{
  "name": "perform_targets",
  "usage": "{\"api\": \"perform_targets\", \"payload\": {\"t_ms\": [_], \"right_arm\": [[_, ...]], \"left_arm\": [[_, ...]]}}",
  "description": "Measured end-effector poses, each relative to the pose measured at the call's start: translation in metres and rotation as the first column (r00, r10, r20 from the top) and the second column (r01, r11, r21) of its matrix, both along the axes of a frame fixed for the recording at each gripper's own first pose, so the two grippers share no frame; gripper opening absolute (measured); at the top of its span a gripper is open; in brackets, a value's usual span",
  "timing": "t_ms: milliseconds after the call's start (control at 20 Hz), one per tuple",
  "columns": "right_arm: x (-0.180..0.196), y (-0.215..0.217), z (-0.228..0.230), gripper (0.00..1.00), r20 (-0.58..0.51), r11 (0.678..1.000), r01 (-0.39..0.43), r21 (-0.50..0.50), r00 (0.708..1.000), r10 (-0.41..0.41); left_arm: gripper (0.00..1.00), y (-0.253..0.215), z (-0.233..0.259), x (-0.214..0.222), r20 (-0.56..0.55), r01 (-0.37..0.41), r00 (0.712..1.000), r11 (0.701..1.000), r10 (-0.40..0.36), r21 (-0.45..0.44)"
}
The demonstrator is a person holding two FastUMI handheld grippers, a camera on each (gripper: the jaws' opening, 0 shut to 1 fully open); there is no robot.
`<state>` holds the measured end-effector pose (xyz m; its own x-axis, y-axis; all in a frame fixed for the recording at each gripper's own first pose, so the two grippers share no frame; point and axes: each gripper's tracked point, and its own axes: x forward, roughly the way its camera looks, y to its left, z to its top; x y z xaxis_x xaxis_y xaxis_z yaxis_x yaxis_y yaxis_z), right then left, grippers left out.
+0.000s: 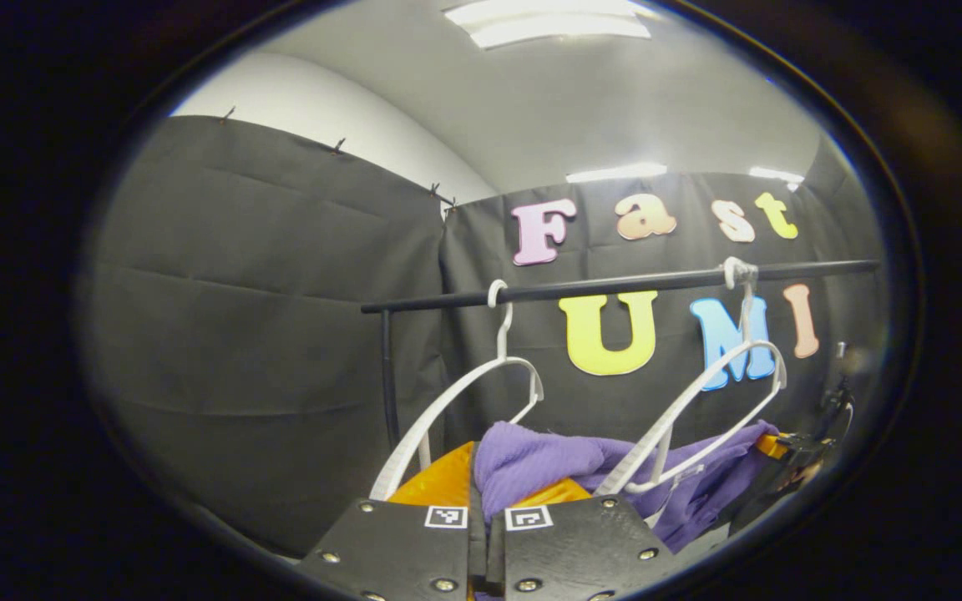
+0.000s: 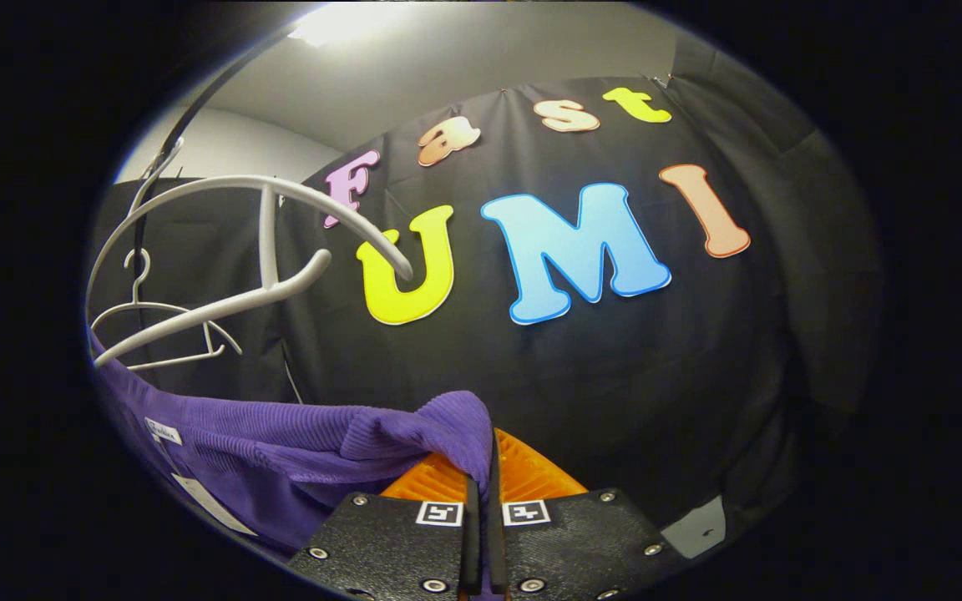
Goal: Grasp the clothes on the hanger with both hands and then place them into the laundry hamper below.
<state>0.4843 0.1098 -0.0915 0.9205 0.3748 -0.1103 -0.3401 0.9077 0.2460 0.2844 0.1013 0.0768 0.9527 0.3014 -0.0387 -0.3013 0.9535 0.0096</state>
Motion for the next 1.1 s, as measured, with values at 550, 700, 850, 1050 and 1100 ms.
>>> {"api": "perform_targets", "payload": {"t_ms": [550,700,850,1050,1100], "right_arm": [[-0.112,0.007,0.062,0.03,0.095,0.997,-0.057,-0.059,0.994,0.062],[-0.143,0.007,0.088,0.03,0.130,0.997,-0.056,-0.053,0.990,0.063],[-0.172,0.008,0.110,0.02,0.162,0.997,-0.058,-0.055,0.984,0.066],[-0.215,0.018,0.127,0.03,0.188,0.996,-0.072,-0.060,0.979,0.082],[-0.225,0.020,0.130,0.03,0.193,0.995,-0.076,-0.063,0.977,0.087]], "left_arm": [[0.01,-0.028,-0.017,-0.045,-0.023,0.111,0.993,0.993,-0.112,-0.030],[0.01,-0.034,-0.015,-0.060,-0.003,0.151,0.989,0.987,-0.151,-0.059],[0.01,-0.053,-0.013,-0.075,0.019,0.224,0.975,0.969,-0.223,-0.101],[0.01,-0.069,-0.006,-0.091,0.036,0.297,0.955,0.950,-0.295,-0.092],[0.01,-0.075,-0.006,-0.097,0.042,0.315,0.949,0.944,-0.313,-0.092]]}}
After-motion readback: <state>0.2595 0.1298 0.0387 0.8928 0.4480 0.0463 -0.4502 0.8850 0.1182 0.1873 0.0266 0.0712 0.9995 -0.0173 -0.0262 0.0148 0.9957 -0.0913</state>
